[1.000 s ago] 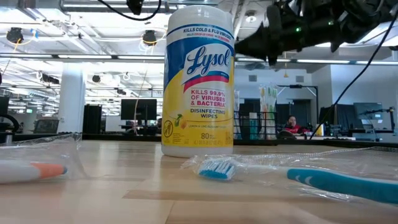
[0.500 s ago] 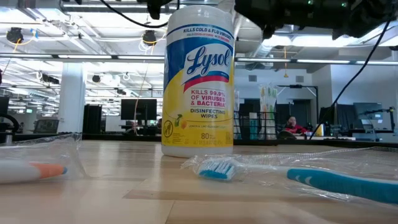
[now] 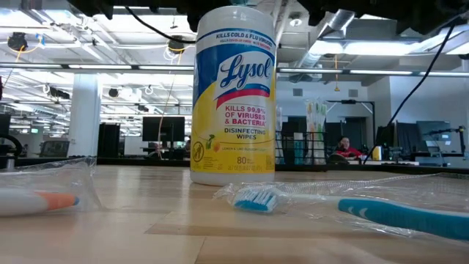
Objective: Pick & Place toothbrushing station
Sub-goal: Put the blue mouthwash into the black mesh organizer
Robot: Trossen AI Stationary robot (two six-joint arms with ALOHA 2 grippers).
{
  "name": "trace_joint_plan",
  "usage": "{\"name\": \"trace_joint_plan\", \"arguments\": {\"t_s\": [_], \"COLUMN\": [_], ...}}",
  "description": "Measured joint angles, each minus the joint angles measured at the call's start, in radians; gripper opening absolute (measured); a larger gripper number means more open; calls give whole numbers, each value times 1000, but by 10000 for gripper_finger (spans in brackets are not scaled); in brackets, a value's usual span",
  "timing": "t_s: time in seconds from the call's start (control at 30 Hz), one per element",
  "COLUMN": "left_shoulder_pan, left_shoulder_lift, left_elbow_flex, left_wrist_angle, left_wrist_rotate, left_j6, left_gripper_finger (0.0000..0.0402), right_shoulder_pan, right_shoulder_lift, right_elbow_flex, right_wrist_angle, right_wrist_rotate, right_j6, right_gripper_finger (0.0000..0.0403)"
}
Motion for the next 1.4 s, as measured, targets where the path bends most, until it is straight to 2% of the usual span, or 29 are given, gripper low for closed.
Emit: {"name": "trace_joint_plan", "arguments": {"t_s": [0.3,0.63,0.8,1.4], "left_shoulder_pan": [0,0,5,20], "left_shoulder_lift": [51,123,169,255], "left_elbow_flex": [0,49,87,158], "left_wrist_angle": [74,108,108,104], "left_wrist_rotate": [0,30,34,34], "left_j6": [-25,-33,-30,-24], "left_gripper_finger": [63,63,63,63], "right_shoulder_pan": [7,15,31,38], "right_shoulder_lift": [0,0,0,0], "right_elbow_flex": [0,17,19,19], "right_wrist_angle": [12,12,9,11], "right_wrist_rotate": [-28,-31,-30,-25], "right_j6": [-4,-4,-4,-4], "right_gripper_finger": [99,175,196,176]}}
